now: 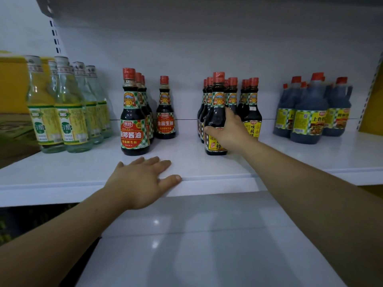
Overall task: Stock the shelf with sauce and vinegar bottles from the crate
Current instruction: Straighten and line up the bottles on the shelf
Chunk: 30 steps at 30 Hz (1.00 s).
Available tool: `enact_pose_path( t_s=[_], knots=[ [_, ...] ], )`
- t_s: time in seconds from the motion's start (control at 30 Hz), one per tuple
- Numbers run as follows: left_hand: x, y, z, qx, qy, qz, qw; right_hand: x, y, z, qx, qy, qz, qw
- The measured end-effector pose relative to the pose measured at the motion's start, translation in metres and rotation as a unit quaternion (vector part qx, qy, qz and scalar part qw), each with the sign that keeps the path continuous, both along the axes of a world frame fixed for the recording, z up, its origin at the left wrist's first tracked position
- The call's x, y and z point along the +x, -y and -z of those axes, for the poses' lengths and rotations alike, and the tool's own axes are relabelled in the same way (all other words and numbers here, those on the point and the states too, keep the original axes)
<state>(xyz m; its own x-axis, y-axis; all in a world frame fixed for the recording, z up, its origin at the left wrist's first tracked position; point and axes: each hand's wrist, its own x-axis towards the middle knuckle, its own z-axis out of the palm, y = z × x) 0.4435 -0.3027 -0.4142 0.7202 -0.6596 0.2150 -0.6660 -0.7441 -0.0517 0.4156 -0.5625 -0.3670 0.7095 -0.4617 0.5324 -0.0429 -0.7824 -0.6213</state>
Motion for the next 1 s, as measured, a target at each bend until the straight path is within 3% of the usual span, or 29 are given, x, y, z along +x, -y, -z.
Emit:
enact_pose_path(
  t_s=[0.77,1.0],
  knots=[
    [-0.006,0.002,-0.003,-0.018,-0.004,-0.015,1.0,0.026,0.017,0.002,0.058,0.008,-0.009,0.998],
    [-0.001,-0.002,-0.009,-0.099,-0.069,0.014,0.993,-0.007,-0.003,-0.001,-0.029,-0.023,0.023,0.999]
  ],
)
